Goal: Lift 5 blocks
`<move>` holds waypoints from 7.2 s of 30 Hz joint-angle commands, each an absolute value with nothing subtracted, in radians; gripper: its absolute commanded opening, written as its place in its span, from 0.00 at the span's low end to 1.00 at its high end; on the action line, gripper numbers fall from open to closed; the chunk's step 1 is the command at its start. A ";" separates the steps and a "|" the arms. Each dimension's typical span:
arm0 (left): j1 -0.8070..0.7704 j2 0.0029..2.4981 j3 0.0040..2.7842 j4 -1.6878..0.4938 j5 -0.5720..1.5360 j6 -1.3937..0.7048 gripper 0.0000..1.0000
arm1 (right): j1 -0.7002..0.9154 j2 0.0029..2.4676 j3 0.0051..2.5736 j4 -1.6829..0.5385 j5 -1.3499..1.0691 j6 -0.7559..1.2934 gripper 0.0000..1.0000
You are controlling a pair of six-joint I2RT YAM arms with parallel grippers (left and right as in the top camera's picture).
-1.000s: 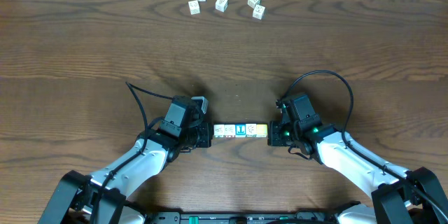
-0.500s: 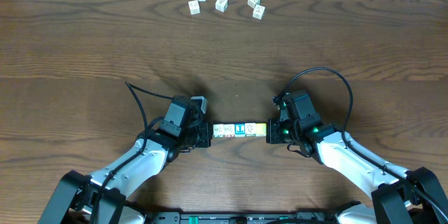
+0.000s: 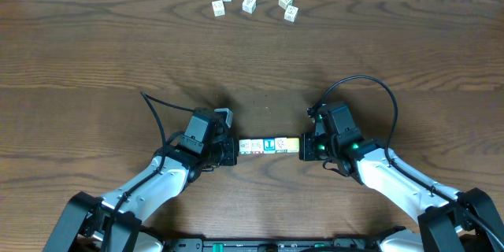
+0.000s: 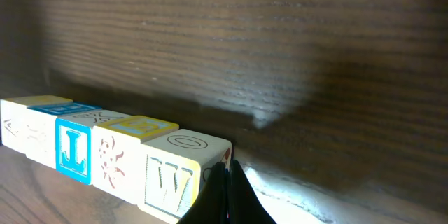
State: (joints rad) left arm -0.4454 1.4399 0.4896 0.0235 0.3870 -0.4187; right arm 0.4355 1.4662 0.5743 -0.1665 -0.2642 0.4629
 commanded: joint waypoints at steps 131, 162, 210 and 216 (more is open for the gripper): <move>-0.450 1.273 0.589 0.036 0.546 -0.496 0.07 | 0.559 1.330 0.655 -0.143 -0.467 0.493 0.01; -0.450 1.272 0.634 0.027 0.566 -0.518 0.07 | 0.559 1.294 0.655 -0.149 -0.468 0.493 0.01; -0.450 1.232 0.635 0.015 0.568 -0.537 0.07 | 0.559 1.273 0.723 -0.177 -0.470 0.493 0.01; -0.450 1.232 0.635 0.012 0.568 -0.537 0.07 | 0.559 1.272 0.727 -0.177 -0.473 0.493 0.01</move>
State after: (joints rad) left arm -0.4015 1.2320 0.6029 0.0071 0.3183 -0.5247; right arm 0.4934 1.2945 0.6403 -0.2287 -0.1822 0.4900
